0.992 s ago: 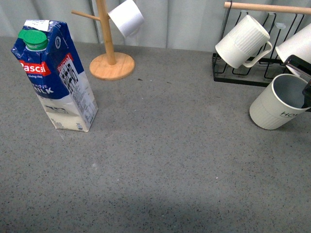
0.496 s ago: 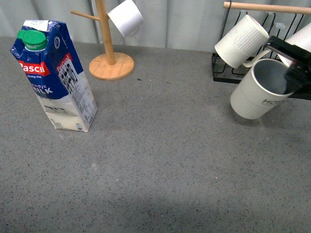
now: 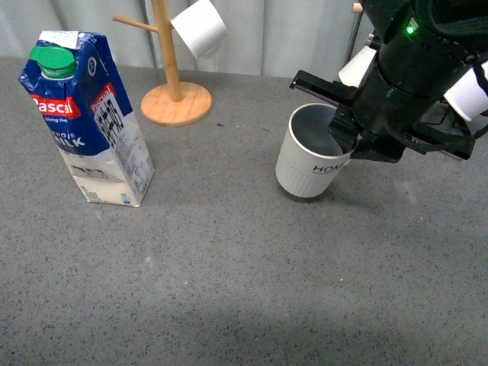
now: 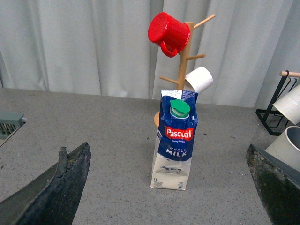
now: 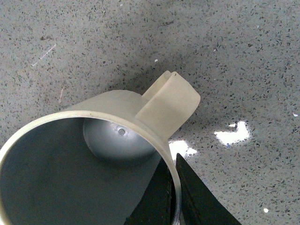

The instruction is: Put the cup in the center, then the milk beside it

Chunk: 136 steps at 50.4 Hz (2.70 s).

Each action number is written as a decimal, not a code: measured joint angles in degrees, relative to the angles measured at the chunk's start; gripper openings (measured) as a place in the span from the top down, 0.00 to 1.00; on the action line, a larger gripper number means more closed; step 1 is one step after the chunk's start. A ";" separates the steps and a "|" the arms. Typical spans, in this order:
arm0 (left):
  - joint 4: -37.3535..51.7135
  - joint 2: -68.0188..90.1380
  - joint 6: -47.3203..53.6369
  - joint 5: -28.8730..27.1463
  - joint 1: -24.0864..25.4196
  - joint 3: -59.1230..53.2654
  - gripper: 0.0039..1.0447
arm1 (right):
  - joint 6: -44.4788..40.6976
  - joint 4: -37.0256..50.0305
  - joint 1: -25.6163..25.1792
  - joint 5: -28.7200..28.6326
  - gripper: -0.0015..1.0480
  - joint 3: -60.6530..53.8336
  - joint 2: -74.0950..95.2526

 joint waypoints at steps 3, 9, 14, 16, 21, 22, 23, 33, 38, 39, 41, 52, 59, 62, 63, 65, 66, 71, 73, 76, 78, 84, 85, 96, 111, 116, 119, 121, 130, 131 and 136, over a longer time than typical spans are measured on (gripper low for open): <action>0.00 0.00 -0.02 0.02 0.00 0.00 0.06 | 1.60 -1.88 0.59 0.92 0.98 1.42 0.39; 0.00 0.00 0.00 0.02 0.00 0.00 0.06 | 4.59 -4.76 1.40 3.26 0.98 3.41 1.18; 0.00 0.00 -0.02 0.02 0.00 0.00 0.06 | 6.56 -6.47 1.66 4.26 0.98 4.35 2.29; 0.00 0.00 -0.02 0.00 0.00 0.00 0.06 | 7.10 -6.71 1.66 4.07 0.98 4.35 2.58; 0.00 0.00 0.00 0.02 0.00 0.00 0.06 | 8.04 -7.13 1.75 3.78 0.98 4.11 2.86; 0.00 0.00 0.00 0.02 0.00 0.00 0.06 | 8.15 -7.13 1.75 3.69 0.98 4.09 2.86; 0.00 0.00 0.00 0.00 0.00 0.00 0.06 | 8.28 -7.13 1.77 3.58 0.98 4.07 2.86; 0.00 0.00 0.00 0.02 0.00 0.00 0.06 | 9.03 -7.39 1.84 2.82 0.98 3.63 2.86; 0.00 0.00 0.00 0.00 0.00 0.00 0.06 | 9.29 -7.13 1.84 2.84 0.83 2.69 2.86; 0.00 0.00 -0.02 0.02 0.00 0.00 0.06 | 9.29 -7.08 1.84 2.82 0.81 2.60 2.86; 0.00 0.00 0.00 0.02 0.00 0.00 0.06 | 9.38 -6.93 1.84 2.78 0.76 2.38 2.86; 0.00 0.00 0.00 0.02 0.00 0.00 0.06 | 10.38 -3.41 0.76 2.54 0.37 0.26 1.86; 0.00 0.00 -0.02 0.02 0.00 0.00 0.06 | 10.54 -1.68 -0.28 0.76 0.15 -1.40 -1.53; 0.00 0.00 0.00 0.02 0.00 0.00 0.06 | 10.36 -0.87 -0.74 0.39 0.07 -1.88 -3.21; 0.00 0.00 0.00 0.02 0.00 0.00 0.06 | 10.21 -0.57 -0.90 0.33 0.07 -2.05 -3.72; 0.00 0.00 0.00 0.02 0.00 0.00 0.06 | 9.07 0.68 -1.22 0.07 0.09 -2.69 -4.98; 0.00 0.00 -0.02 0.02 0.00 0.00 0.06 | 8.35 1.27 -1.36 0.02 0.09 -2.95 -5.35; 0.00 0.00 -0.02 0.02 0.00 0.00 0.06 | 3.41 5.68 -2.14 3.08 0.09 -4.72 -7.06; 0.00 0.00 0.00 0.02 0.00 0.00 0.06 | 0.35 8.39 -2.75 4.11 0.09 -5.84 -7.74; 0.00 0.00 0.00 0.00 0.00 0.00 0.06 | -4.20 11.76 -3.96 5.64 0.09 -6.58 -7.93; 0.00 -0.02 0.00 0.02 0.00 0.00 0.06 | -6.91 14.49 -4.46 6.43 0.09 -7.85 -8.61; 0.00 0.00 0.00 0.00 0.00 0.00 0.06 | -13.29 20.17 -5.68 7.23 0.10 -12.26 -11.47; 0.00 -0.02 0.00 0.02 0.00 0.00 0.06 | -15.17 22.91 -5.81 6.97 0.11 -13.18 -11.65; 0.00 0.02 0.00 0.02 0.00 0.00 0.06 | -42.29 84.65 -9.31 2.21 0.50 -41.70 -17.07; 0.00 0.00 0.00 0.02 0.00 0.00 0.06 | -46.99 89.70 -14.60 -2.62 0.99 -60.81 -35.78; 0.00 0.00 0.00 0.04 0.00 0.00 0.06 | -46.99 88.11 -15.67 -3.69 0.99 -64.30 -41.11; 0.00 0.00 0.00 0.02 0.00 0.00 0.06 | -46.99 87.06 -16.13 -4.11 0.99 -65.66 -43.23; 0.00 0.00 0.02 0.02 0.00 0.00 0.06 | -46.99 86.44 -16.39 -4.33 0.99 -66.47 -44.57; 0.00 0.00 0.02 0.04 0.00 0.00 0.06 | -47.06 81.72 -19.85 -8.72 0.99 -70.23 -53.00; 0.00 0.00 0.00 0.02 0.00 0.00 0.06 | -47.04 81.13 -20.24 -8.79 0.99 -70.58 -53.94; 0.00 0.00 0.00 0.04 0.00 0.00 0.06 | -47.04 76.94 -21.09 -8.87 0.99 -72.41 -60.08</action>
